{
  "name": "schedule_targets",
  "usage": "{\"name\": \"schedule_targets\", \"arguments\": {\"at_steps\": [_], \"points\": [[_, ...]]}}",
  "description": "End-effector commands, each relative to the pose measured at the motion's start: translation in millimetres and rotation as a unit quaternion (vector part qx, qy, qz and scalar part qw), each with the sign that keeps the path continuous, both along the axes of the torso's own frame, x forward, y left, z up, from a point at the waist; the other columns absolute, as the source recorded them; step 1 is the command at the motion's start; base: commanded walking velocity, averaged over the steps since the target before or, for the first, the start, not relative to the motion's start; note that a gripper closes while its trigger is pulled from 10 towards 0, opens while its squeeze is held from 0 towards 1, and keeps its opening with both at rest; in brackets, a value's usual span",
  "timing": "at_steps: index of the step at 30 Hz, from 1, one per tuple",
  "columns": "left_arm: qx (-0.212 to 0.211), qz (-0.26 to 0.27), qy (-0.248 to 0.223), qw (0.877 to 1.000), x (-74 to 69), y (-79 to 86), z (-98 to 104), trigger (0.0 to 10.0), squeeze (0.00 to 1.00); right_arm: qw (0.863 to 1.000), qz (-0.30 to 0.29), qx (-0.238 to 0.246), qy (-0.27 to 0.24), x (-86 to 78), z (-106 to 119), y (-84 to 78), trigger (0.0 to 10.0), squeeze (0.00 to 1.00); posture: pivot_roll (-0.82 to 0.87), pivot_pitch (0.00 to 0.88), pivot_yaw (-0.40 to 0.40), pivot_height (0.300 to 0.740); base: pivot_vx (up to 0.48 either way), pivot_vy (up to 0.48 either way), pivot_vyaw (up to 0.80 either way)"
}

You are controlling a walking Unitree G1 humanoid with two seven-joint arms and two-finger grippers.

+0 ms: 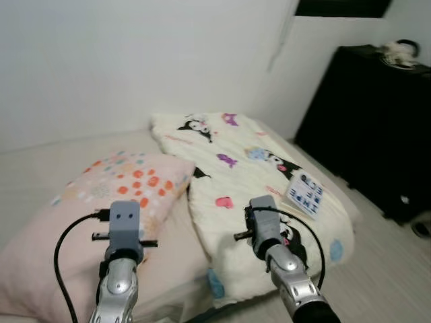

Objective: Clean up the room

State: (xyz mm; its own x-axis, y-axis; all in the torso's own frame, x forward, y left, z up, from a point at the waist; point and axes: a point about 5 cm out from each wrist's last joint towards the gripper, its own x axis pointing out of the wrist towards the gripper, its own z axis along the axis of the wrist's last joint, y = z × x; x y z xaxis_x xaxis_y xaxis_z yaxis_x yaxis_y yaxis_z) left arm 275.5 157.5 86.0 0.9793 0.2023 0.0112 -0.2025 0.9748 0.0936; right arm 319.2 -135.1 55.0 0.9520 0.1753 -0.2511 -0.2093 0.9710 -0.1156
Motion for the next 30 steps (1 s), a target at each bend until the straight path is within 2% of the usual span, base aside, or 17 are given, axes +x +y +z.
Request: {"name": "schedule_targets", "arguments": {"at_steps": [1,24,30], "points": [[0.000,-0.006,0.006,1.000,-1.4,-3.8,-3.0,10.0,0.00,1.000,-0.009,-0.002,0.011,-2.4,-4.6,-4.8,10.0,0.00,0.02,0.043,-0.108,0.740,0.000,0.000,-0.80],[0.003,-0.005,0.010,1.000,-3.4,-3.5,-5.0,10.0,0.00,1.000,-0.011,-0.017,0.020,-2.5,-7.2,-7.9,10.0,0.00,0.02,0.050,-0.114,0.740,0.000,0.000,-0.80],[0.007,-0.018,0.023,1.000,-3.9,-4.8,-11.6,10.0,0.00,0.999,-0.016,-0.022,0.019,-2.8,-8.9,-8.5,10.0,0.00,0.02,0.052,-0.103,0.740,0.000,0.000,-0.80]]}}
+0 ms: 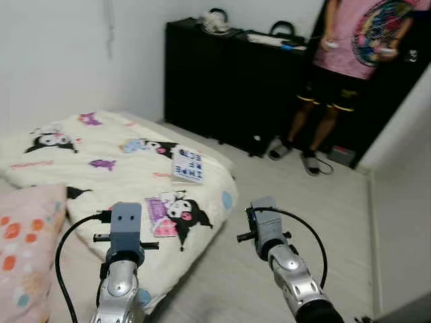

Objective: Clean up the room

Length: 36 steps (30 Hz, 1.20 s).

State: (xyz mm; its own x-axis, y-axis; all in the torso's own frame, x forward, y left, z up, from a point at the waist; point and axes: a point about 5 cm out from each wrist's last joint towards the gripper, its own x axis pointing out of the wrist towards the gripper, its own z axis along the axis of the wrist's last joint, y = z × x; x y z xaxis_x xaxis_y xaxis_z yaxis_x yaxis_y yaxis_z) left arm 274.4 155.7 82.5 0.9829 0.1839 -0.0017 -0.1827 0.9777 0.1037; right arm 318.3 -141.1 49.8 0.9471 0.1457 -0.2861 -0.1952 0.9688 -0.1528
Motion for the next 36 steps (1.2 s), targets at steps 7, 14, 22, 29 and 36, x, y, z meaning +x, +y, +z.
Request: {"name": "schedule_targets", "arguments": {"at_steps": [7,14,22,29,36], "points": [[0.009,-0.015,0.027,0.999,-4.3,-1.0,-14,10.0,0.00,1.000,-0.016,-0.001,0.005,-3.0,-5,-5.4,10.0,0.00,0.02,0.052,-0.095,0.740,0.000,0.000,-0.80],[0.011,-0.010,0.030,0.999,-7.0,3.4,-17,10.0,0.00,1.000,-0.014,-0.006,0.004,-1.5,-4,-8.5,10.0,0.00,0.02,0.050,-0.093,0.740,0.000,0.000,-0.80],[0.016,-0.009,0.032,0.999,-8.9,8.2,-17,10.0,0.00,1.000,-0.014,-0.019,-0.002,2.4,1,-21.7,10.0,0.00,0.03,0.044,-0.087,0.740,0.000,0.000,-0.80],[0.024,-0.011,0.031,0.999,-9.0,12.6,-16,10.0,0.00,0.999,-0.017,-0.028,-0.002,3.1,1,-30.0,10.0,0.00,0.04,0.044,-0.068,0.740,0.000,0.000,-0.80],[0.035,-0.020,0.031,0.999,-7.4,16.9,-13,10.0,0.00,1.000,-0.028,-0.008,0.000,-0.2,-4,-18.3,10.0,0.00,0.07,0.045,-0.032,0.740,0.000,0.000,-0.80]]}}
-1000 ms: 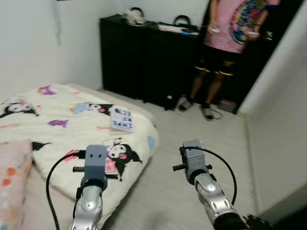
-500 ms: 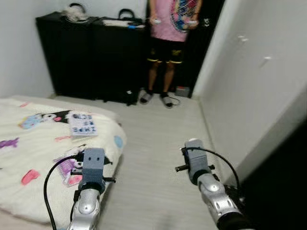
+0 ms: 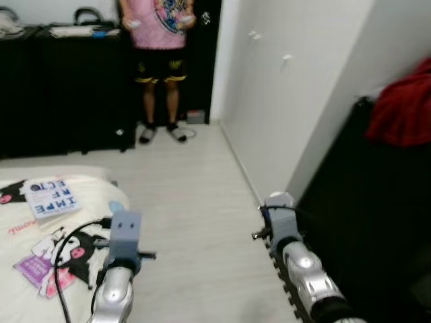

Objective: Clean up the room

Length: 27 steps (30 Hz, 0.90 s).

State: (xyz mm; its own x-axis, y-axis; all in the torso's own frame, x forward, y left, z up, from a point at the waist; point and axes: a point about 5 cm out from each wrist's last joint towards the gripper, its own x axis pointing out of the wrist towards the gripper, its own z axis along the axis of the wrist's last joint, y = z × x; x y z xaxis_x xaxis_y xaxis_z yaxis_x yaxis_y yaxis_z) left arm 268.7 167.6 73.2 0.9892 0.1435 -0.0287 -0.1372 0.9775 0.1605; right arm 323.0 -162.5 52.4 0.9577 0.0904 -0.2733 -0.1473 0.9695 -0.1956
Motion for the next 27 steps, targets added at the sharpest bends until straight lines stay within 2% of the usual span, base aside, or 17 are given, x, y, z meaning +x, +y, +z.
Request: {"name": "schedule_targets", "arguments": {"at_steps": [1,10,27], "points": [[0.009,0.001,0.013,1.000,-1.7,5.0,-3,10.0,0.00,1.000,-0.005,0.012,0.009,-4.8,-7,3.2,10.0,0.00,0.07,0.045,-0.032,0.740,0.000,0.000,-0.80],[0.022,-0.014,0.014,1.000,1.1,9.2,0,10.0,0.00,0.999,-0.019,0.032,0.010,-8.3,-12,12.8,10.0,0.00,0.08,0.052,0.014,0.740,0.000,0.000,-0.80],[0.032,-0.028,0.019,0.999,3.0,11.5,2,10.0,0.00,0.999,-0.032,0.041,0.011,-12.4,-17,16.0,10.0,0.00,0.09,0.055,0.055,0.740,0.000,0.000,-0.80]]}}
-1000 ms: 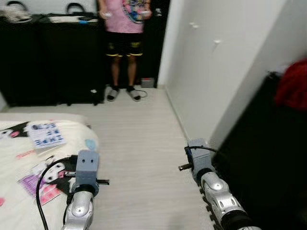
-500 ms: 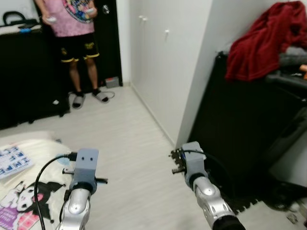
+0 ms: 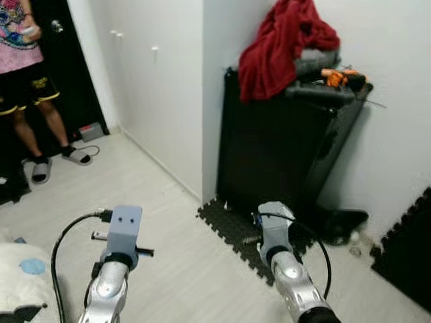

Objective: Clean up the room

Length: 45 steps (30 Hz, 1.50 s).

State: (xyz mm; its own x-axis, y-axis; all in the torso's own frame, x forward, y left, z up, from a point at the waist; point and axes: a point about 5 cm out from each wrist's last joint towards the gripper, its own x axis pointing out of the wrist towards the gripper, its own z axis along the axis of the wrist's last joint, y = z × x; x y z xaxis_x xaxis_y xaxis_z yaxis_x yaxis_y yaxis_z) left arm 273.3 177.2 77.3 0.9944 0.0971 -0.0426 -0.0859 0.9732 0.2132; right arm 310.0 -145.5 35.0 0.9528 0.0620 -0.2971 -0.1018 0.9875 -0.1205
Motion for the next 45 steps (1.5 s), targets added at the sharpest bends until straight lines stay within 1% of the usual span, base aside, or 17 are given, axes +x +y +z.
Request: {"name": "schedule_targets", "arguments": {"at_steps": [1,3,10,20,23,30,45], "points": [[0.008,-0.006,0.010,1.000,-1.4,2.1,-2,10.0,0.00,1.000,-0.009,0.007,-0.004,0.2,0,-0.6,10.0,0.00,0.09,0.055,0.059,0.740,0.000,0.000,-0.80],[0.011,-0.012,0.012,1.000,-0.6,2.9,-2,10.0,0.00,1.000,-0.015,0.010,-0.005,-1.0,-1,0.7,10.0,0.00,0.09,0.053,0.084,0.740,0.000,0.000,-0.80],[0.012,-0.017,0.014,1.000,1.7,2.1,-1,10.0,0.00,1.000,-0.022,0.012,-0.006,-2.6,-2,-0.3,10.0,0.00,0.08,0.052,0.087,0.740,0.000,0.000,-0.80],[0.005,-0.013,0.012,1.000,2.6,-1.2,-2,10.0,0.00,1.000,-0.022,0.008,-0.007,-1.3,-1,-2.9,10.0,0.00,0.08,0.054,0.067,0.740,0.000,0.000,-0.80],[-0.005,-0.003,0.011,1.000,1.6,-1.3,-3,10.0,0.00,1.000,-0.018,0.005,-0.007,-1.1,0,-3.3,10.0,0.00,0.07,0.055,0.056,0.740,0.000,0.000,-0.80],[-0.013,0.002,0.010,1.000,1.2,-3.8,-4,10.0,0.00,1.000,-0.015,0.001,-0.008,-0.4,1,-6.1,10.0,0.00,0.06,0.054,0.038,0.740,0.000,0.000,-0.80],[-0.015,0.002,0.009,1.000,-0.3,-7.2,-6,10.0,0.00,1.000,-0.024,-0.009,-0.002,0.1,1,-11.9,10.0,0.00,0.06,0.041,0.023,0.740,0.000,0.000,-0.80]]}}
